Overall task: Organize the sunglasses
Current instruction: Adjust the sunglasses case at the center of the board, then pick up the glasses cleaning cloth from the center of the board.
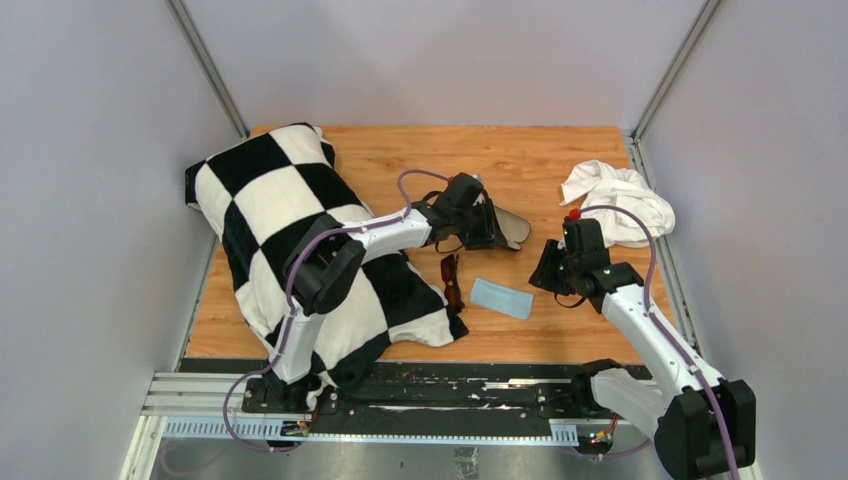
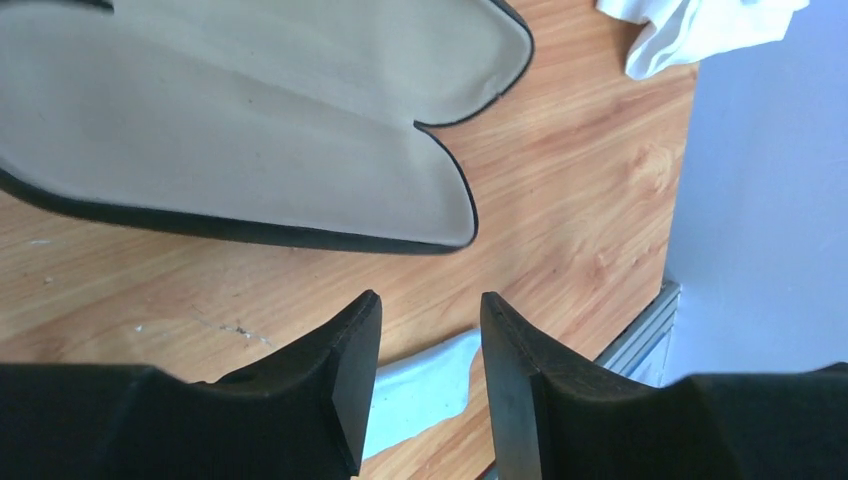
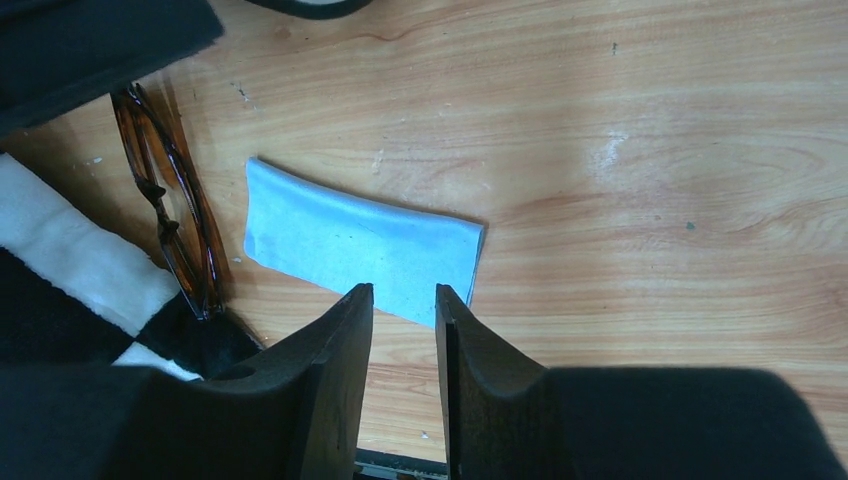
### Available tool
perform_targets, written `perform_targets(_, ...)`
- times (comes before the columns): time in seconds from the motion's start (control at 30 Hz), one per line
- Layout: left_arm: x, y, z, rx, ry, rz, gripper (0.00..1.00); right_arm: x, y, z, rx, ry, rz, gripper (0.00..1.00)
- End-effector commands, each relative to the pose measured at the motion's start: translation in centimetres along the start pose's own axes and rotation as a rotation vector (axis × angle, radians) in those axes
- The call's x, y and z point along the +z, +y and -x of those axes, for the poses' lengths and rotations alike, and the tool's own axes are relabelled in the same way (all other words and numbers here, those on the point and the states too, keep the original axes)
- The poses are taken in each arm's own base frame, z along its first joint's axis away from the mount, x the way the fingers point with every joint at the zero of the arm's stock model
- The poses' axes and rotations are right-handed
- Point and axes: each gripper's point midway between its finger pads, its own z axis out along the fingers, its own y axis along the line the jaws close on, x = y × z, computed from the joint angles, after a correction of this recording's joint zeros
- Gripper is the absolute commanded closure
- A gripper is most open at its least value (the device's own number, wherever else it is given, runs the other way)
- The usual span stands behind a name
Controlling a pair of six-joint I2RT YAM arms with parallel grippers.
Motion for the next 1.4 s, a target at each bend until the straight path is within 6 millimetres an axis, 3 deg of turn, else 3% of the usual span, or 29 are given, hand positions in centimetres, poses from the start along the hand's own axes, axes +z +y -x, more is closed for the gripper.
perform_targets(0.0, -3.6, -2.2, 2.6, 0.054, -0.100, -0.012, 0.52, 0.1, -1.0, -0.9, 0.025, 0.025, -0.035, 0.63)
perform_targets(0.27, -7.3, -0.7, 1.9, 0.198, -0.114, 0.043, 0.50, 1.2, -1.9, -2.6, 0.039, 0.096, -0.074, 0.50)
perform_targets(0.37, -7.8, 0.7, -0.1, 0.247, -0.052, 0.050, 0.50, 1.9, -2.5, -3.4, 0.039, 0.135, -0.097, 0.43)
perform_targets(0.57, -8.3, 1.7, -4.7, 0.390, 0.059, 0.059, 0.49, 3.1, -2.8, -4.5, 0.065, 0.184, -0.093, 0.47)
perform_targets(0.7, -7.8, 2.5, -7.4, 0.444, 0.139, 0.061, 0.45, 3.6, -2.8, -4.8, 0.080, 0.197, -0.089, 0.50)
perform_targets(0.9, -7.0, 4.7, -9.6, 0.451, 0.214, 0.102, 0.45, 4.0, -3.2, -5.4, 0.083, 0.220, -0.100, 0.55)
perform_targets(1.17, -5.6, 5.9, -10.9, 0.450, 0.259, 0.138, 0.48, 4.3, -3.2, -7.0, 0.101, 0.263, -0.082, 0.62)
perform_targets(1.37, -4.3, 7.2, -11.9, 0.429, 0.288, 0.157, 0.52, 4.5, -3.3, -7.1, 0.104, 0.267, -0.082, 0.67)
